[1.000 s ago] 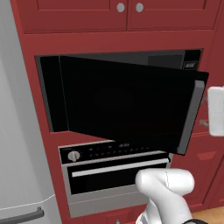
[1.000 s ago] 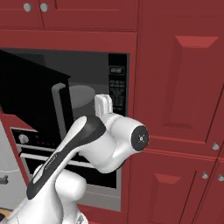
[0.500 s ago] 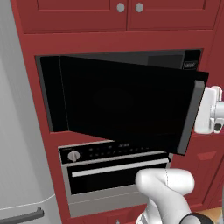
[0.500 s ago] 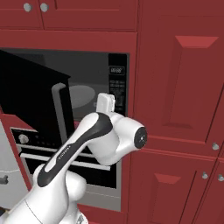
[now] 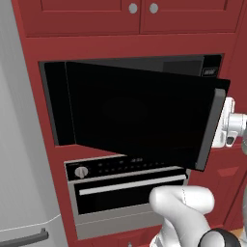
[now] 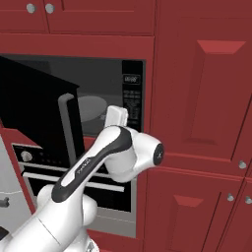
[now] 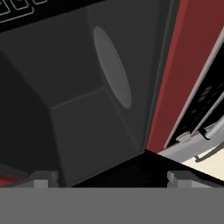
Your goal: Place the sponge inside the microwave to prepare for sanitizing.
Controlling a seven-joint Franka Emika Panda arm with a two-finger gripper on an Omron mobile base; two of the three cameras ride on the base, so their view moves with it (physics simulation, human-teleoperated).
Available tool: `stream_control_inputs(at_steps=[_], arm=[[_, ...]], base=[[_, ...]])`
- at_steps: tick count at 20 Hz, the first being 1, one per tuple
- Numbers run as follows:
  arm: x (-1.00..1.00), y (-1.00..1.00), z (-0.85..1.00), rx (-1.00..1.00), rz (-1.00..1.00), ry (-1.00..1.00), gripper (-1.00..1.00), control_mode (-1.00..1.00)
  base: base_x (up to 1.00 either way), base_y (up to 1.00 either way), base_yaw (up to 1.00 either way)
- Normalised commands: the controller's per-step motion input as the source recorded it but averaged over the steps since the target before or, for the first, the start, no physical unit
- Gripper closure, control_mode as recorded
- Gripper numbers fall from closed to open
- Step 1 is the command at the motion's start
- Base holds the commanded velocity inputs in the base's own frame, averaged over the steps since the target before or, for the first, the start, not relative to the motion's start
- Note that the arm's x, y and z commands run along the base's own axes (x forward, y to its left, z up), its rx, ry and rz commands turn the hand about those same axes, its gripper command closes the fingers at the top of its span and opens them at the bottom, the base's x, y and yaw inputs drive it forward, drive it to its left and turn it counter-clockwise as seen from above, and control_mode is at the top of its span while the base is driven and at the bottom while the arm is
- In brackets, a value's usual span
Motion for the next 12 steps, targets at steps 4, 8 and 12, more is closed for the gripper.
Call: stream_control_inputs(at_steps=[4,8,12], arm=[[-0.11,0.06,0.0,0.0,0.23,0.0,-1.0,-1.0],[-0.3,0.07,0.0,0.0,0.23,-0.01,-1.0,-1.0],[-0.32,0.12,0.0,0.0,0.19,-0.02,-1.0,-1.0]], base=[[0.0,0.0,0.0],[0.0,0.0,0.0],[0.0,0.0,0.0]])
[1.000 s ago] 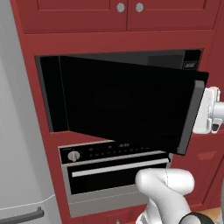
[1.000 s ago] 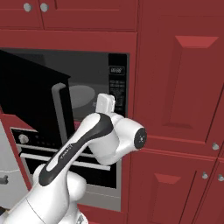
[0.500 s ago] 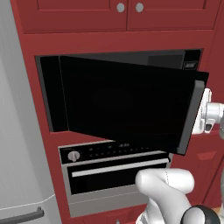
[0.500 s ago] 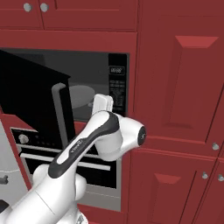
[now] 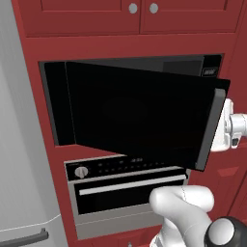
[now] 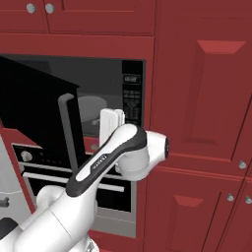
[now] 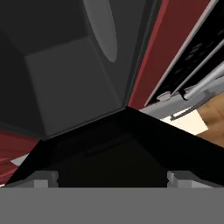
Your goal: Place the sponge inside the microwave to prepare for sanitizing.
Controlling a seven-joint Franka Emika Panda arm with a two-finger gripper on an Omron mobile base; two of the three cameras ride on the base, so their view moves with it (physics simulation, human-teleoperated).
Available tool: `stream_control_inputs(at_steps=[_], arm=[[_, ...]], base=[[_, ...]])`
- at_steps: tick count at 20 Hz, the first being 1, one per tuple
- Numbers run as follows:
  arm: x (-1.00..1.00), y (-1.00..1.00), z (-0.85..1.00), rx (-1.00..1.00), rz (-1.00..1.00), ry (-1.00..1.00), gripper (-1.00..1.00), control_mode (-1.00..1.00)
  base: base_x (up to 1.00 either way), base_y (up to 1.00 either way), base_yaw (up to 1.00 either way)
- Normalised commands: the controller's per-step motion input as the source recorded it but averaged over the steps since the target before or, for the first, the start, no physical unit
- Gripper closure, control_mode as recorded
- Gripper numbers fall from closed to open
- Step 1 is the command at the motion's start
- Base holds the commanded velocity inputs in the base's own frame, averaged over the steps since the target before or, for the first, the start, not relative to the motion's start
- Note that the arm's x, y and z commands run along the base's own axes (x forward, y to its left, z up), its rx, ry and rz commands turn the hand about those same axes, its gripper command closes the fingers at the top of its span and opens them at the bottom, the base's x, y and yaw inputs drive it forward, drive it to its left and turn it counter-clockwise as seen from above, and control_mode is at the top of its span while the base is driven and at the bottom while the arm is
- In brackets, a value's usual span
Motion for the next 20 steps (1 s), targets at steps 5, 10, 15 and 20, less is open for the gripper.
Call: stream_control_inputs(at_steps=[5,10,15,20], arm=[[-0.27,0.21,0.0,0.0,0.14,0.0,-1.0,-1.0],[-0.23,0.25,-0.02,0.0,0.13,0.0,-1.0,-1.0],[-0.27,0.25,0.0,0.03,0.13,0.0,-1.0,-1.0],[-0.33,0.23,0.0,0.06,0.14,0.0,-1.0,-1.0]], base=[[0.0,0.0,0.0],[0.0,0.0,0.0],[0.0,0.0,0.0],[0.0,0.0,0.0]])
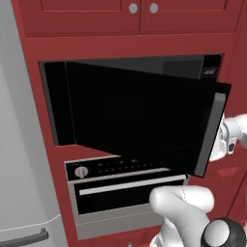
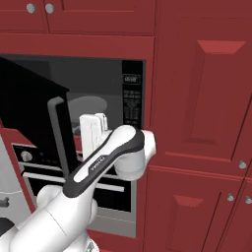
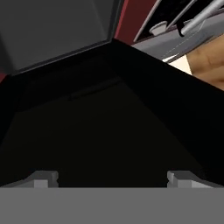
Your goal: Place the sponge inside the microwave to prepare for sanitizing.
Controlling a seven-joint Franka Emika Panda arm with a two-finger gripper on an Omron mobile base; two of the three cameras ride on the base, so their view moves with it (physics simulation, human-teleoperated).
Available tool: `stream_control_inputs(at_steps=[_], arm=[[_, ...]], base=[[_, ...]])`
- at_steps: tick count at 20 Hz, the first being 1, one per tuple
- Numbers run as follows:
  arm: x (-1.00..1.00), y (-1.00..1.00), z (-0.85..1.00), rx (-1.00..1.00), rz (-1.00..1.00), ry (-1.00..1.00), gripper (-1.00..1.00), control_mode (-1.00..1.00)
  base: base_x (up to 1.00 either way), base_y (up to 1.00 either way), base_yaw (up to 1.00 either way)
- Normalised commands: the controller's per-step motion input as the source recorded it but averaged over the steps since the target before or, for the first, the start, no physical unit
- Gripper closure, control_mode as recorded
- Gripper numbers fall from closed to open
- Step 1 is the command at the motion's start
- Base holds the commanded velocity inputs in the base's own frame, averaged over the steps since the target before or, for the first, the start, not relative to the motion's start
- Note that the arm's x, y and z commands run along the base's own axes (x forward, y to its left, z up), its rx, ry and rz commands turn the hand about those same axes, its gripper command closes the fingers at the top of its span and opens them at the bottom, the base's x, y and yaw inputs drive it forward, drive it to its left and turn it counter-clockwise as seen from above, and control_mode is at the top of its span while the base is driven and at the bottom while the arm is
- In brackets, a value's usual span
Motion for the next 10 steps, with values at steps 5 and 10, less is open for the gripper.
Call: stream_control_inputs(at_steps=[5,10], arm=[[-0.35,0.2,0.0,0.09,0.15,0.0,-1.0,-1.0],[-0.3,0.25,-0.03,0.09,0.14,0.0,-1.0,-1.0]], base=[[0.0,0.0,0.0],[0.0,0.0,0.0]])
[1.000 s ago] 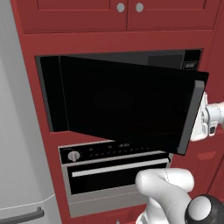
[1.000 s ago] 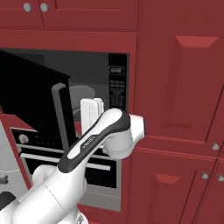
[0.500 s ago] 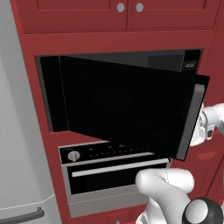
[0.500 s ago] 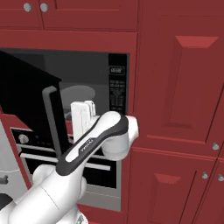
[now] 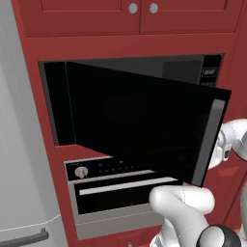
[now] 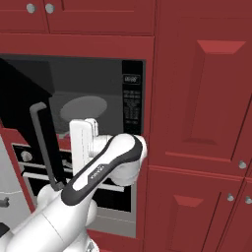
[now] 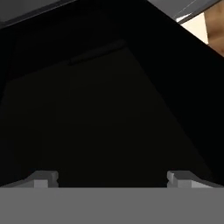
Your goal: Place the sponge inside the microwave to prepare for sanitizing.
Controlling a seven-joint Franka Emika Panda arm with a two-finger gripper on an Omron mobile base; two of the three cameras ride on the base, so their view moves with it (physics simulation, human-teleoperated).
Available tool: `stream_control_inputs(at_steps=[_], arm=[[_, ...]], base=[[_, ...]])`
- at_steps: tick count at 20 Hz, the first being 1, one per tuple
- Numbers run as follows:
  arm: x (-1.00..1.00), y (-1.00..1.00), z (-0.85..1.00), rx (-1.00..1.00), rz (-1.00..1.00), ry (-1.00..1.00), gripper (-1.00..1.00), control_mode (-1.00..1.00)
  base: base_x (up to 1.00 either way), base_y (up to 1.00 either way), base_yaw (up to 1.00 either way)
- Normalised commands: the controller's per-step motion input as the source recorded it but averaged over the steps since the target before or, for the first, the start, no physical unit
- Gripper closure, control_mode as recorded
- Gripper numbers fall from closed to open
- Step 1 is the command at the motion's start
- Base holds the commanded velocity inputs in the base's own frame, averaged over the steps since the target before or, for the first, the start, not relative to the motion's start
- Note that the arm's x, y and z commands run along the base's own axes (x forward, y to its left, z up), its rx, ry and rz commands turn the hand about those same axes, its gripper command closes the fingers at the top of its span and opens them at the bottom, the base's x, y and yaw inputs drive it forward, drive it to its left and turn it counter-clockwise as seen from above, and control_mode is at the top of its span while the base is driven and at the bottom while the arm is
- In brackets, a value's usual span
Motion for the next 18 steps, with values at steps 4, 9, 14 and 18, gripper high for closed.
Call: stream_control_inputs(at_steps=[4,9,14,18], arm=[[-0.33,0.37,-0.06,0.07,0.13,0.0,-1.0,-1.0],[-0.33,0.43,-0.11,0.05,0.13,0.01,-1.0,-1.0],[-0.32,0.51,-0.16,0.03,0.13,0.01,-1.0,-1.0],[-0.31,0.5,-0.17,0.04,0.13,0.0,-1.0,-1.0]], base=[[0.0,0.0,0.0],[0.0,0.0,0.0],[0.0,0.0,0.0],[0.0,0.0,0.0]])
